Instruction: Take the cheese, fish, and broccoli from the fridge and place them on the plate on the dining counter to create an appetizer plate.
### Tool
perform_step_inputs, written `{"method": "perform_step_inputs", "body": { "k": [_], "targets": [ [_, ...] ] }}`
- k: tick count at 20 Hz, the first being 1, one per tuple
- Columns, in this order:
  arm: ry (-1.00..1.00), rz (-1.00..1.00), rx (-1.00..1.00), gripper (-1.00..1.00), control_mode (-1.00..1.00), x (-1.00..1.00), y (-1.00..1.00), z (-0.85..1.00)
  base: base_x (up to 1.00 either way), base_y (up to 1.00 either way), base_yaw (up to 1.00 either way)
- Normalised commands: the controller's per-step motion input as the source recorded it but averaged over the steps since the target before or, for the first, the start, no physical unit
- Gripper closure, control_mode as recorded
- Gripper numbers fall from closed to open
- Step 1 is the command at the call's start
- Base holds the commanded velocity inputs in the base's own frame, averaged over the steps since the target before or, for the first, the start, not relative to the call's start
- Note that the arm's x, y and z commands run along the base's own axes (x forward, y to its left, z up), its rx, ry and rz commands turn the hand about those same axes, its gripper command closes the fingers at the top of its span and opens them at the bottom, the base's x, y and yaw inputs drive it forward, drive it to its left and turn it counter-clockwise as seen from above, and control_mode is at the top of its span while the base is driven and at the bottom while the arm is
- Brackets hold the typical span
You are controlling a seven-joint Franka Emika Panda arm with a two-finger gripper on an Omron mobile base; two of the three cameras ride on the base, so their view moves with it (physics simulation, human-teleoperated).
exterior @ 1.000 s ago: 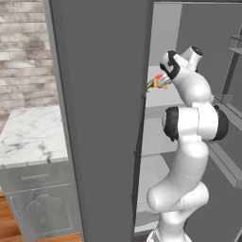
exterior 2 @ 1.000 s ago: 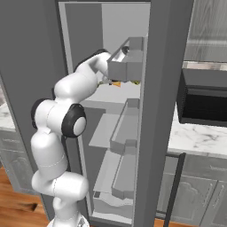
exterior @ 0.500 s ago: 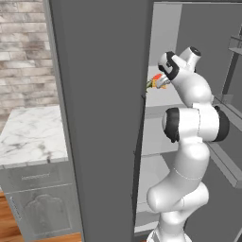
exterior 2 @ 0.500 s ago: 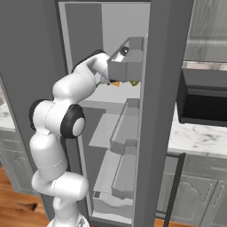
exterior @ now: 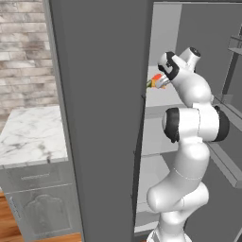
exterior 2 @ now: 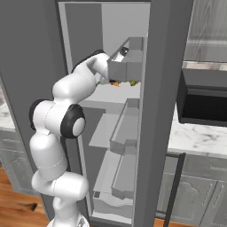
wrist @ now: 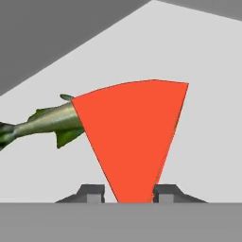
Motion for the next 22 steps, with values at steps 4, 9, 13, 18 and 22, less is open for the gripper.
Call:
{"method": "perform_step_inputs", "body": {
  "k": [4, 9, 13, 18, 22],
  "targets": [
    [-0.01, 0.04, 0.00, 1.00, -1.00, 0.00, 0.02, -0.12, 0.00, 0.00, 0.00],
    [-0.05, 0.01, 0.00, 1.00, -1.00, -0.06, 0.00, 0.00, 0.00, 0.00, 0.00],
    [-0.16, 0.00, 0.00, 1.00, -1.00, -0.67, 0.00, 0.00, 0.00, 0.00, 0.00],
    [-0.21, 0.00, -0.01, 1.00, -1.00, -0.84, 0.03, 0.00, 0.00, 0.00, 0.00],
    [-0.10, 0.00, -0.02, 1.00, -1.00, -0.53, 0.18, 0.11, 0.00, 0.00, 0.00]
  ]
}}
